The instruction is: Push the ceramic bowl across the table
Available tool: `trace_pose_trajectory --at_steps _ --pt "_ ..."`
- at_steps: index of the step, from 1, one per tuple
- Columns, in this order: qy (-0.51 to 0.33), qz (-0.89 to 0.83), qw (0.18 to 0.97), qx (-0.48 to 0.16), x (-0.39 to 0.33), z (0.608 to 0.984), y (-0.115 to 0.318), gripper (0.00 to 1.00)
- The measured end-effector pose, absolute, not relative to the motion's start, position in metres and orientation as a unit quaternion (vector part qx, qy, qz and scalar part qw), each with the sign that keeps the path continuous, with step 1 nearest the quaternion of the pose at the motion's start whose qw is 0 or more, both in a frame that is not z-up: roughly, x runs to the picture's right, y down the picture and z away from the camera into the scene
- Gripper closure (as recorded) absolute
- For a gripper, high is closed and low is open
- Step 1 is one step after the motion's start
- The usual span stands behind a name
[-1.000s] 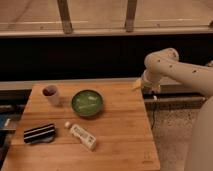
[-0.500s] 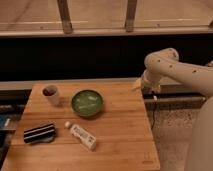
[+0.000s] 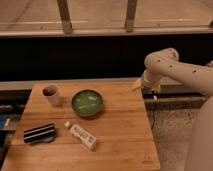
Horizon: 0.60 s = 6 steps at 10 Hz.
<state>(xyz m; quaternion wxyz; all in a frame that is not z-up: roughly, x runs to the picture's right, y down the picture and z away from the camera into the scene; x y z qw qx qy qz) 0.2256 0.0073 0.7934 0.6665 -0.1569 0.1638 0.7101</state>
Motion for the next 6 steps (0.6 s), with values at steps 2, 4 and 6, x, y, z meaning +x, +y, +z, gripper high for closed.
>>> trace_pose_trajectory --at_steps 2,4,6 --pt "0.164 0.710 0.667 -0.157 0.2256 0.7934 0.0073 0.26" --pt "0.164 0.710 0.667 -0.157 0.2255 0.7934 0.0073 0.21" --pt "0.164 0.710 0.666 -0.157 0.2256 0.7934 0.0073 0.34"
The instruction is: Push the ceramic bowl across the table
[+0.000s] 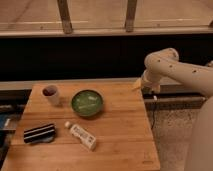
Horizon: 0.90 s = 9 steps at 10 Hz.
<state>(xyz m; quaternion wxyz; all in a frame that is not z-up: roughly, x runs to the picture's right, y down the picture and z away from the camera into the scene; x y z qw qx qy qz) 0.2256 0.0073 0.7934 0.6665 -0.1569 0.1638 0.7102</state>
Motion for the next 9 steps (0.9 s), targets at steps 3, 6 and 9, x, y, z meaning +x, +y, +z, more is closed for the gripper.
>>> trace_pose_trajectory --at_steps 3,6,9 --pt "0.168 0.705 0.672 -0.151 0.225 0.793 0.008 0.63" --pt "0.174 0.685 0.690 -0.157 0.194 0.808 0.003 0.92" --pt "0.177 0.660 0.706 -0.189 0.152 0.842 0.011 1.00"
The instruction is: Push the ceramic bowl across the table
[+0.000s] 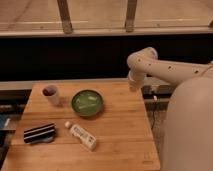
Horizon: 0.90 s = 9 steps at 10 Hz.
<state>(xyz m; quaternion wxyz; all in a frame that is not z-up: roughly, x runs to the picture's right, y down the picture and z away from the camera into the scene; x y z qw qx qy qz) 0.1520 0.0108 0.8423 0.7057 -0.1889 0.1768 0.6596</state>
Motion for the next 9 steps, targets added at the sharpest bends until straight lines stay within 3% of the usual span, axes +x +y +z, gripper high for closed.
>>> trace_pose_trajectory --at_steps 2,9 --pt "0.184 0.653 0.698 -0.227 0.137 0.863 0.029 1.00" --pt "0.192 0.643 0.702 -0.237 0.132 0.869 0.035 1.00"
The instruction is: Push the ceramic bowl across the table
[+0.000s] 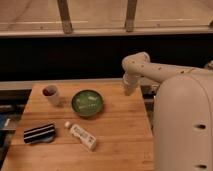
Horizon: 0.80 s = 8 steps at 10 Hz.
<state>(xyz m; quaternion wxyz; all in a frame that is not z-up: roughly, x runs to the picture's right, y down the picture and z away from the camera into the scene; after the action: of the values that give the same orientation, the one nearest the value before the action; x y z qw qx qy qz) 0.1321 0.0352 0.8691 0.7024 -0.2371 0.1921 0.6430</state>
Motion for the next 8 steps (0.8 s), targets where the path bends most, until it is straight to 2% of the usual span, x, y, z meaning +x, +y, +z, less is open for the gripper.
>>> trace_pose_trajectory --at_steps 4,8 --pt "0.214 0.598 0.728 -0.260 0.087 0.909 0.064 1.00" --pt "0.225 0.577 0.735 -0.277 0.072 0.925 0.079 1.00"
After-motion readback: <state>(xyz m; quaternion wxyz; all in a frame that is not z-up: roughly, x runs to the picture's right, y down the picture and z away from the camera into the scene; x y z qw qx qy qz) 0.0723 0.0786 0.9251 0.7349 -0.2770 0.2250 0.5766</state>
